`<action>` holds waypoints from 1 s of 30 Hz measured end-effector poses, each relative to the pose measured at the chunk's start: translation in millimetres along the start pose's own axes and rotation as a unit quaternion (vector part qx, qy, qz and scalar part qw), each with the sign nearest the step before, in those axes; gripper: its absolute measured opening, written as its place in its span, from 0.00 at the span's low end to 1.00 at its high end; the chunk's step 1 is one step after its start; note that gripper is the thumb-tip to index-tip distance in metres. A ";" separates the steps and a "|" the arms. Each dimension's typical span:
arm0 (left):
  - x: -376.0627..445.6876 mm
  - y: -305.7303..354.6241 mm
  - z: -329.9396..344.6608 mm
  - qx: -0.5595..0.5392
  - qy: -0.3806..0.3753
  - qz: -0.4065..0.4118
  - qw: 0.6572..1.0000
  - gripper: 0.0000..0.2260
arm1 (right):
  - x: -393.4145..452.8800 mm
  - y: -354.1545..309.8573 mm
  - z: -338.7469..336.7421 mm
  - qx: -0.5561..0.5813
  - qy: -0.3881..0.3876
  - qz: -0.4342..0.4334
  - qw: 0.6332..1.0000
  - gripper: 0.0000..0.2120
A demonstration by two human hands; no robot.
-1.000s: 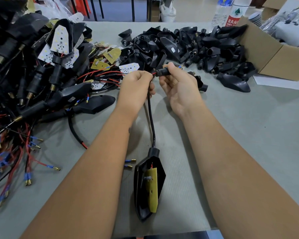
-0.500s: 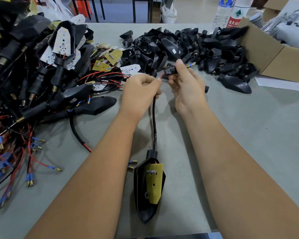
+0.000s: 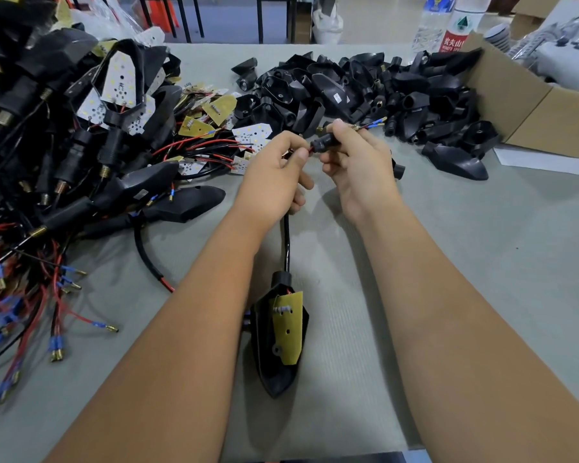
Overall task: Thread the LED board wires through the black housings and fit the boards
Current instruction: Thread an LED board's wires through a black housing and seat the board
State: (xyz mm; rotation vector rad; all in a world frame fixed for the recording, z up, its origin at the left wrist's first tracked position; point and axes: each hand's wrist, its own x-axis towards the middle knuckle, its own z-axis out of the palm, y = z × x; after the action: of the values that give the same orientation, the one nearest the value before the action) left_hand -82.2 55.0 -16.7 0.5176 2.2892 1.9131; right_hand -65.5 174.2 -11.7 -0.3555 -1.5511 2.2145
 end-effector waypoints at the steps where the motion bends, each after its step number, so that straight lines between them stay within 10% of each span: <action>1: 1.1 0.7 0.2 -0.007 0.001 -0.017 1.000 0.09 | 0.0 -0.4 0.1 0.003 0.005 -0.002 1.000 0.06; 18: 10.6 10.4 -3.9 -0.084 -0.017 -0.178 0.980 0.14 | 7.8 4.4 -5.8 -0.004 0.148 -0.070 0.987 0.12; 30: 8.1 1.2 -7.4 -0.044 -0.063 -0.111 0.991 0.08 | 3.6 1.5 -2.2 -0.085 0.119 -0.093 0.985 0.09</action>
State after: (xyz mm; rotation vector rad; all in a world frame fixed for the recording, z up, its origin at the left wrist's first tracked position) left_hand -91.7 50.9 -13.0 0.3455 2.0777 1.8093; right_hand -68.0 177.2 -13.7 -0.4858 -1.5767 1.8311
